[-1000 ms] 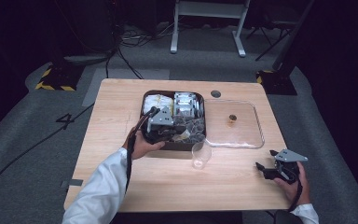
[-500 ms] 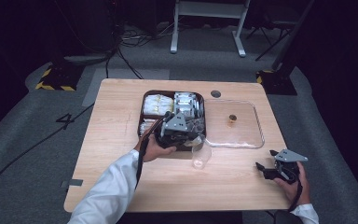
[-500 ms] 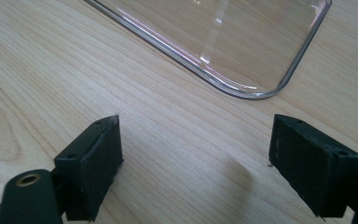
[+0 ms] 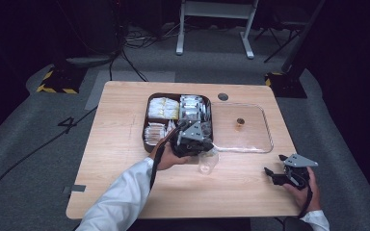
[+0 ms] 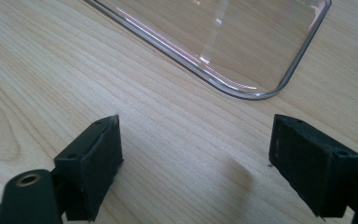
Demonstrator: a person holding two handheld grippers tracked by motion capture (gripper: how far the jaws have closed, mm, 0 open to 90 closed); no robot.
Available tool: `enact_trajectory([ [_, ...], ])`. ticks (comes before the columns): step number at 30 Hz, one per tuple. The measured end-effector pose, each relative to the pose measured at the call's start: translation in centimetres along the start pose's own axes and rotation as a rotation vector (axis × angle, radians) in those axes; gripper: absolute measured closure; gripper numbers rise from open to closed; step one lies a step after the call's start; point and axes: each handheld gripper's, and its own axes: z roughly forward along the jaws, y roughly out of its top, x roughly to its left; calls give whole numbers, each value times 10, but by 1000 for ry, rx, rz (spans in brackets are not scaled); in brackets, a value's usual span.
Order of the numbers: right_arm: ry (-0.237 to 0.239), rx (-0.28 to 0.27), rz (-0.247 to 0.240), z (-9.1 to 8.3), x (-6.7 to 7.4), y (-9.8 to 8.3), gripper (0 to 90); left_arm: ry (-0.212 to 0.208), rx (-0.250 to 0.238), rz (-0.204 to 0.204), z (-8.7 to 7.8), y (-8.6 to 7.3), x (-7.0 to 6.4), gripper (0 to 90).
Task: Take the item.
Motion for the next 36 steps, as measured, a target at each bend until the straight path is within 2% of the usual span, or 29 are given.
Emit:
enact_trajectory([
  [10,0,0,0,0,0,0,175,-9,14,-11,12,-3,0,890],
  [14,-1,-1,-1,0,0,0,175,11,32,-11,16,-4,0,822],
  [17,-2,-1,-1,0,0,0,175,4,40,-1,17,-4,0,811],
  [30,-2,-1,-1,0,0,0,175,28,43,2,12,-5,1,719],
  [36,-2,-1,-1,0,0,0,175,69,43,6,4,-4,2,598],
])
